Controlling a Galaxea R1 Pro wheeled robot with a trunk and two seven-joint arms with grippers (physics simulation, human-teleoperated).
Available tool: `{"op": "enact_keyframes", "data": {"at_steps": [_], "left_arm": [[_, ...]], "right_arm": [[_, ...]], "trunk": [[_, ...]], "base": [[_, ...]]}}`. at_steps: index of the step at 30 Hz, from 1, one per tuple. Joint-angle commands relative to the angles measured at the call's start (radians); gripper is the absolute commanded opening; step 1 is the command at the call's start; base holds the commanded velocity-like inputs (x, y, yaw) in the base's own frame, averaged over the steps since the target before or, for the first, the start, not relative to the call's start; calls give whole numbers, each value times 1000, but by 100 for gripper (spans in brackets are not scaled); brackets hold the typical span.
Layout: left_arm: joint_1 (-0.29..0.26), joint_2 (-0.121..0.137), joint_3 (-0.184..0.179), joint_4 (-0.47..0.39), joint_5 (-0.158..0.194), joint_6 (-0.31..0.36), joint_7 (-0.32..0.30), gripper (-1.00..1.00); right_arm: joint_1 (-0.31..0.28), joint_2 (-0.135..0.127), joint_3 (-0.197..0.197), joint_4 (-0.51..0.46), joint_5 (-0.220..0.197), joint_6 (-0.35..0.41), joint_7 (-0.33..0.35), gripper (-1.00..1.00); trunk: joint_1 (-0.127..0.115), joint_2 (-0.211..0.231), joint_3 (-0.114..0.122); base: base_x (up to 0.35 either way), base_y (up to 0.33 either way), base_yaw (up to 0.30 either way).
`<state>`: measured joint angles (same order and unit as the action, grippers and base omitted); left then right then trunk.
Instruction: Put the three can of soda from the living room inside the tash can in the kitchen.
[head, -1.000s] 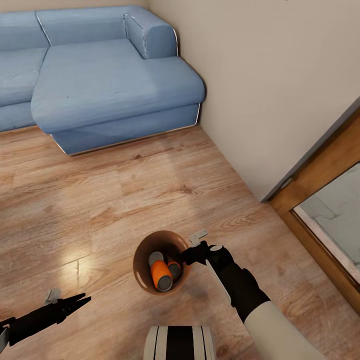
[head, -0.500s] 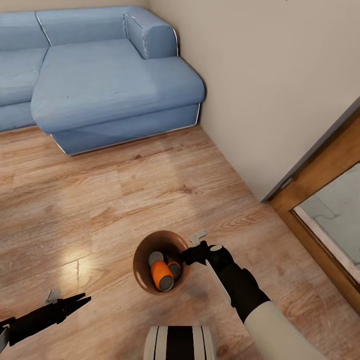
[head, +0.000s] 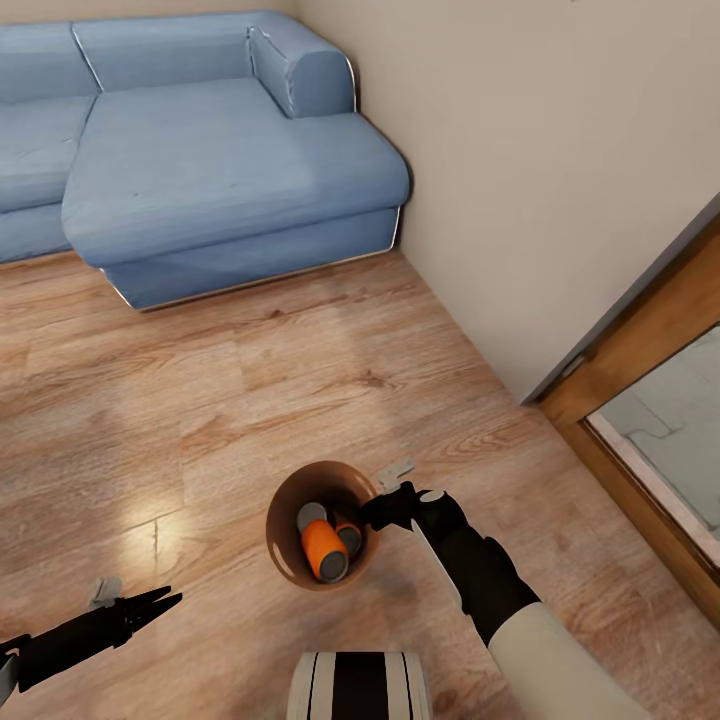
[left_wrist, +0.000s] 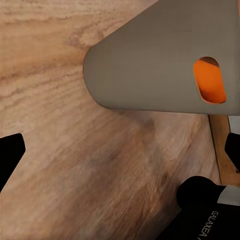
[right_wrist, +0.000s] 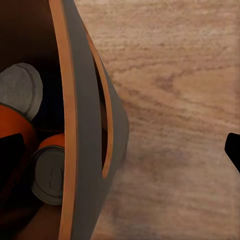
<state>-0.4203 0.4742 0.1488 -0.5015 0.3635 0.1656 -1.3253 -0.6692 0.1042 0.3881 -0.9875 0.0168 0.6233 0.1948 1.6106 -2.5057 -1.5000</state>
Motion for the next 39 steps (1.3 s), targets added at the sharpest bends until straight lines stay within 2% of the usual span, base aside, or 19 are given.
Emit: {"op": "enact_keyframes", "data": {"at_steps": [1,30,34,38,39], "left_arm": [[0,0,0,0,0,0,0,100],[0,0,0,0,0,0,0,100],[0,0,-1,0,0,0,0,100],[0,0,0,0,0,0,0,100],[0,0,-1,0,0,0,0,100]], "right_arm": [[0,0,0,18,6,0,0,100],[0,0,0,19,6,0,0,100],[0,0,0,19,6,0,0,100],[0,0,1,19,5,0,0,100],[0,0,13,20,5,0,0,100]], "trunk": [[0,0,0],[0,0,0],[-2,1,15],[-2,1,15],[-2,1,15]], "base": [[0,0,0],[0,2,0],[0,0,0],[0,0,0],[0,0,0]]}}
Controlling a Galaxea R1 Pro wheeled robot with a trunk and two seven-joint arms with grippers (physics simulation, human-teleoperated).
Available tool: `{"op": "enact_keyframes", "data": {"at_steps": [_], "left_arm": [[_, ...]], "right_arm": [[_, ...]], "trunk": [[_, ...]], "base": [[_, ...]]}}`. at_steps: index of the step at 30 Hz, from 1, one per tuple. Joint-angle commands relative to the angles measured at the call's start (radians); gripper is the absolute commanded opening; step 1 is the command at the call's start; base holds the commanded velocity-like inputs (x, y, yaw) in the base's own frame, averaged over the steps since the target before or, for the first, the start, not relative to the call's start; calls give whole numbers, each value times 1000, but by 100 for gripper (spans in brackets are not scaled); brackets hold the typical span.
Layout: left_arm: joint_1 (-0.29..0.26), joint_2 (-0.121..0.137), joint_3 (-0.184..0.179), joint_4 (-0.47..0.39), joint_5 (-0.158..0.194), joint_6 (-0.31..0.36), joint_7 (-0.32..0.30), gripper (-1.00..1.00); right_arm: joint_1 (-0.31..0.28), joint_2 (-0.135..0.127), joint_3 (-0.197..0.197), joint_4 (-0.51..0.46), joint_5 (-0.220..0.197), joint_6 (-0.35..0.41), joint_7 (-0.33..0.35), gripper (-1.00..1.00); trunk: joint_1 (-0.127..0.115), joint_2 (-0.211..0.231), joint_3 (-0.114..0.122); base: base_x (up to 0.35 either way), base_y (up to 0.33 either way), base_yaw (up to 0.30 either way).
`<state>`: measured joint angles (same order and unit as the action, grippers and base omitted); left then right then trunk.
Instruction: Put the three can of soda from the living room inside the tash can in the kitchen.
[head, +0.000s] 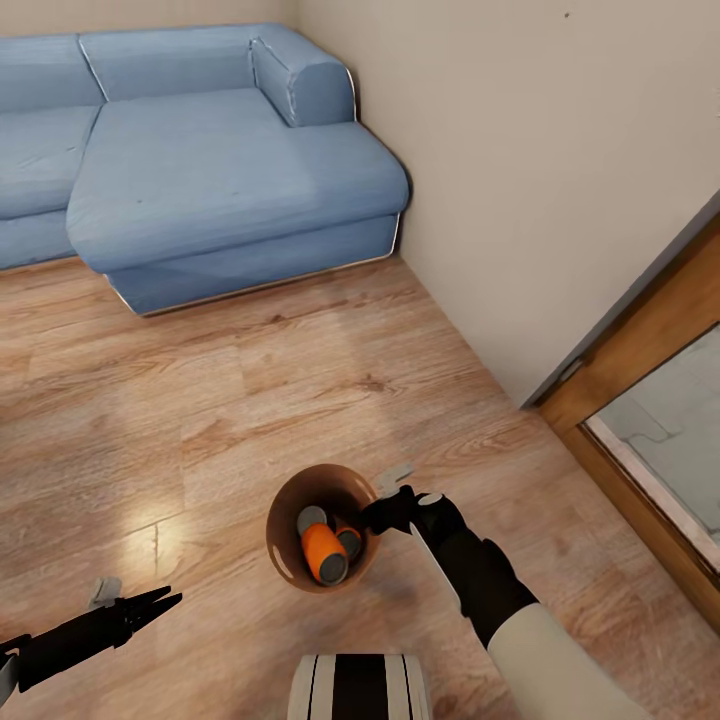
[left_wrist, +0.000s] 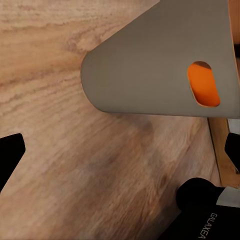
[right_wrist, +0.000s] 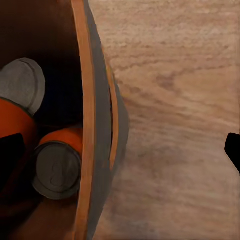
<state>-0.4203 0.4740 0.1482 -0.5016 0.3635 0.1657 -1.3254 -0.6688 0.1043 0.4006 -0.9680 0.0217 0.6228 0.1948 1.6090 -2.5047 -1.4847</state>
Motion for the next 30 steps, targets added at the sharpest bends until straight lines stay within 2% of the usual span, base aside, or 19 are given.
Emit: {"op": "enact_keyframes", "data": {"at_steps": [1,6,11,30], "left_arm": [[0,0,0,0,0,0,0,100],[0,0,0,0,0,0,0,100],[0,0,1,0,0,0,0,100],[0,0,0,0,0,0,0,100]], "right_arm": [[0,0,11,0,1,0,0,100],[0,0,87,0,1,0,-1,100],[0,-1,116,-1,1,0,-1,100],[0,-2,124,-1,1,0,-2,100]], "trunk": [[0,0,0],[0,0,0],[0,0,0],[0,0,0]], "base": [[0,0,0],[0,0,0],[0,0,0],[0,0,0]]}}
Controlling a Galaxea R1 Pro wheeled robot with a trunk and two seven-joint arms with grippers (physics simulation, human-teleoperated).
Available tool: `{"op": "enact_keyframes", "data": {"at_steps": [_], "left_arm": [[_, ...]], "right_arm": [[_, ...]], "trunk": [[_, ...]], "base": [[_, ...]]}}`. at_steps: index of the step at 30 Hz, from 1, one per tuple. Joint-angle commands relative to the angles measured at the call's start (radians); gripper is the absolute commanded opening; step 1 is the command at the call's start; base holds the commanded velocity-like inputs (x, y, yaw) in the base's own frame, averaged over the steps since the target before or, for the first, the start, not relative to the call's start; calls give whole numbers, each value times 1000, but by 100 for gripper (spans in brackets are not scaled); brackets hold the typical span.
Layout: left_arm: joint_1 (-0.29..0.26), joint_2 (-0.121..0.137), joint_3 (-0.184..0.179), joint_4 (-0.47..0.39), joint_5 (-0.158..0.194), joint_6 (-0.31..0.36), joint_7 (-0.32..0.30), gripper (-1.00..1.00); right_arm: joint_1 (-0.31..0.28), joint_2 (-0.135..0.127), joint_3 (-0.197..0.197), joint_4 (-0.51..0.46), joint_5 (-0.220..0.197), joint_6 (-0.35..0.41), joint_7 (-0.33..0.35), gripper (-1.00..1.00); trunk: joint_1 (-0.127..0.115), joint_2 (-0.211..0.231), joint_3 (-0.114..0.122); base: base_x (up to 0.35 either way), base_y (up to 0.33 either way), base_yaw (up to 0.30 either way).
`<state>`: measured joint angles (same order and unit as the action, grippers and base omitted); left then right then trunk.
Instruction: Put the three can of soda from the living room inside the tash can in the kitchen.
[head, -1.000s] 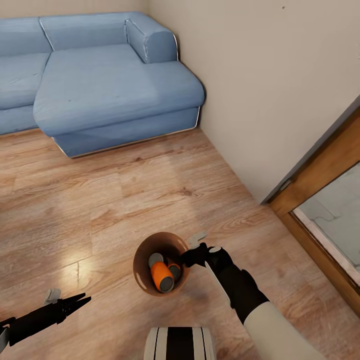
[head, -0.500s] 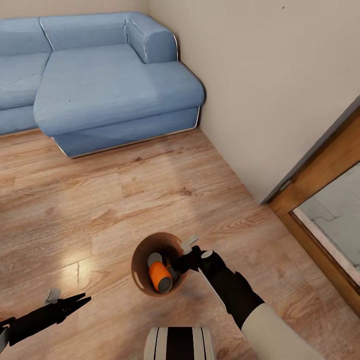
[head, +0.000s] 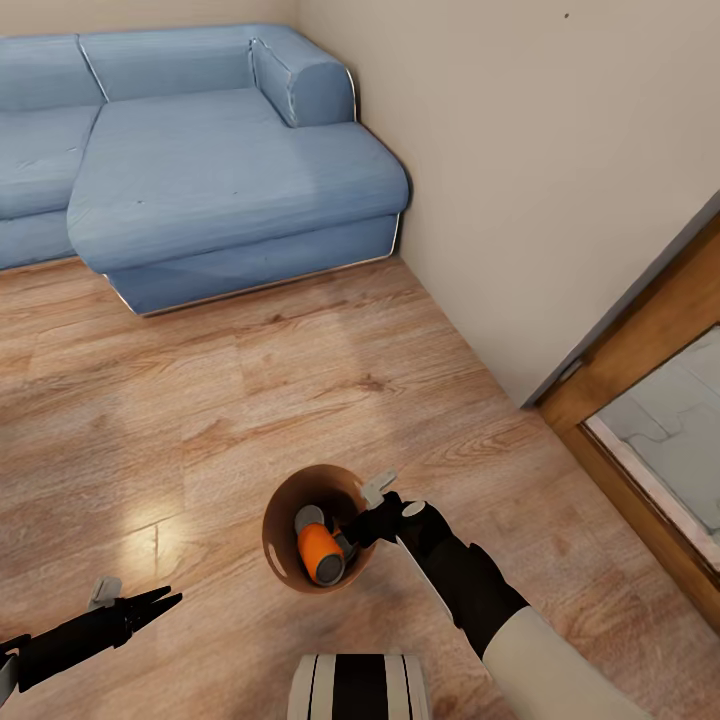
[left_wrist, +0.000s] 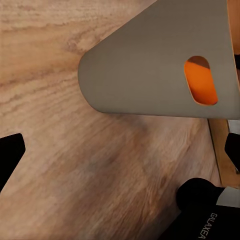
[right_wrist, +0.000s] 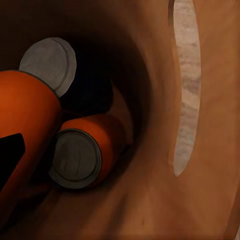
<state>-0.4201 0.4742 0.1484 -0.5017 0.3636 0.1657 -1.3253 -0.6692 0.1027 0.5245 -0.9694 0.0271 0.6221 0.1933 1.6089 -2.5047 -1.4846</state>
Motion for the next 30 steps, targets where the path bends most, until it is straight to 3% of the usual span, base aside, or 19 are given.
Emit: {"op": "enact_keyframes", "data": {"at_steps": [1,6,14,22,30], "left_arm": [[0,0,0,0,0,0,0,100],[0,0,0,0,0,0,0,100],[0,0,-1,0,0,0,0,100],[0,0,-1,0,0,0,0,100],[0,0,-1,-1,0,0,0,100]], "right_arm": [[0,0,0,0,-4,0,0,100],[0,0,0,0,-4,0,0,100],[0,0,0,0,-4,0,0,100],[0,0,0,0,-4,1,0,100],[0,0,0,0,-4,0,0,100]], "trunk": [[0,0,0],[0,0,0],[-4,2,31],[-4,2,31],[-7,4,62]], "base": [[0,0,0],[0,0,0],[0,0,0],[0,0,0],[0,0,0]]}}
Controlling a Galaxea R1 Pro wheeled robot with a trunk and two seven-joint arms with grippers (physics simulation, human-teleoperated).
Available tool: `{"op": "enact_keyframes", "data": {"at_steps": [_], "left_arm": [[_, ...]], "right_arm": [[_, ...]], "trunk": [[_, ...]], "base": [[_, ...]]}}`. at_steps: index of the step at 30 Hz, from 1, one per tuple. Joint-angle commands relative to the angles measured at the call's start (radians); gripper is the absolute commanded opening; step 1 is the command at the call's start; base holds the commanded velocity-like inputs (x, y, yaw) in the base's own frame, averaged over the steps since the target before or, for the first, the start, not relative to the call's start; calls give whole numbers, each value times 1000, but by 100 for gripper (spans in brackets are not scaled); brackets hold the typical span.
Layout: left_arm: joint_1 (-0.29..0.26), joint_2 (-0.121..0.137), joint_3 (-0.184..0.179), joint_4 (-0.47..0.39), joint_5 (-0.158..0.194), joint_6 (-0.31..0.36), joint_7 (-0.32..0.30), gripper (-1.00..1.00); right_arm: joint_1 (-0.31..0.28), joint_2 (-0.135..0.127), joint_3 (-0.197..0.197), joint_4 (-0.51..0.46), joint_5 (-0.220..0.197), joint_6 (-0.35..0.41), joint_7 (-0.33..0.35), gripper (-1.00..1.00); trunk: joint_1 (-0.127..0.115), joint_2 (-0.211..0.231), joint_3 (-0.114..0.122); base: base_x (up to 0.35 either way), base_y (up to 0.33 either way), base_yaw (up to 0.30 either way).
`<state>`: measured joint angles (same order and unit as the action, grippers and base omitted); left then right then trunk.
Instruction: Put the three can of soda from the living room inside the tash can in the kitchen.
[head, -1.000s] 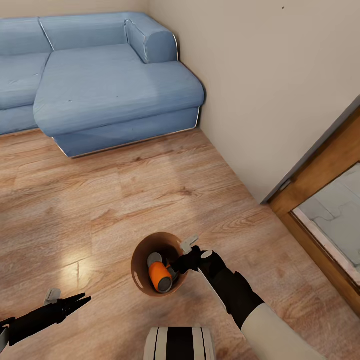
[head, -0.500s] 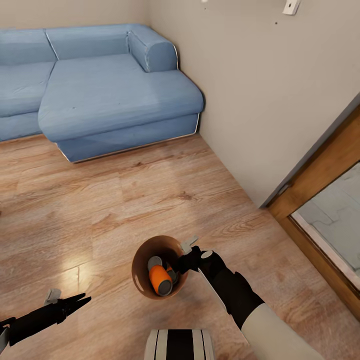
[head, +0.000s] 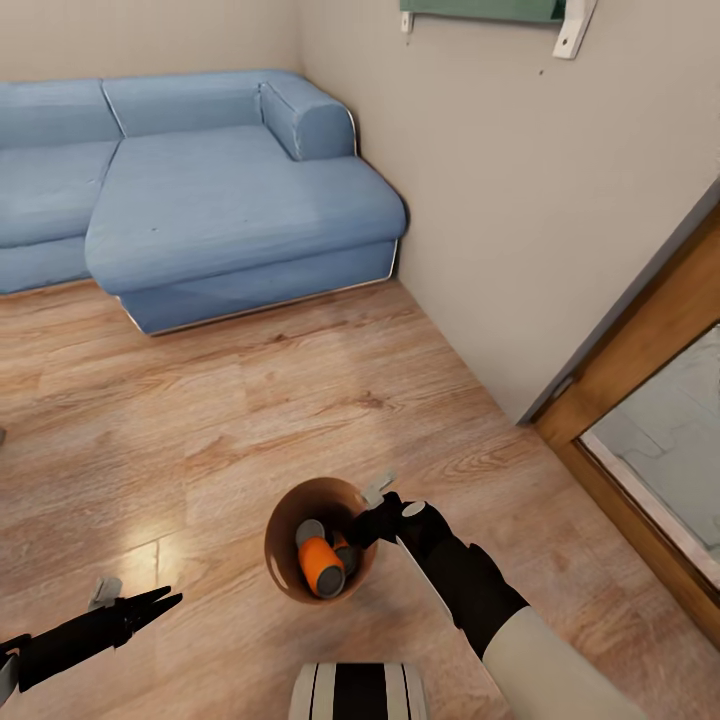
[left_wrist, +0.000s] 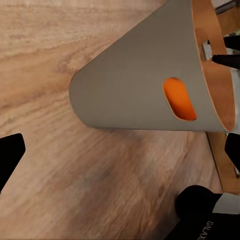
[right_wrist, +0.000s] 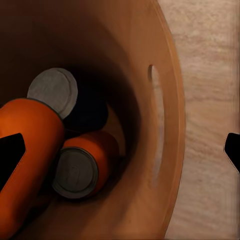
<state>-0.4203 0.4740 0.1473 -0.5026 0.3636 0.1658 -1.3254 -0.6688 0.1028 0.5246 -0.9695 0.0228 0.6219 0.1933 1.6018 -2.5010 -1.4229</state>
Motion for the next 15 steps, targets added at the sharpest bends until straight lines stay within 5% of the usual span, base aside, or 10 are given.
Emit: {"op": "enact_keyframes", "data": {"at_steps": [1,15], "left_arm": [[0,0,0,0,0,0,0,100],[0,0,0,-1,0,0,0,100]], "right_arm": [[0,0,0,0,0,0,0,100],[0,0,0,0,0,1,0,100]], "trunk": [[0,0,4],[-44,78,50]], "base": [[0,0,0],[0,0,0]]}}
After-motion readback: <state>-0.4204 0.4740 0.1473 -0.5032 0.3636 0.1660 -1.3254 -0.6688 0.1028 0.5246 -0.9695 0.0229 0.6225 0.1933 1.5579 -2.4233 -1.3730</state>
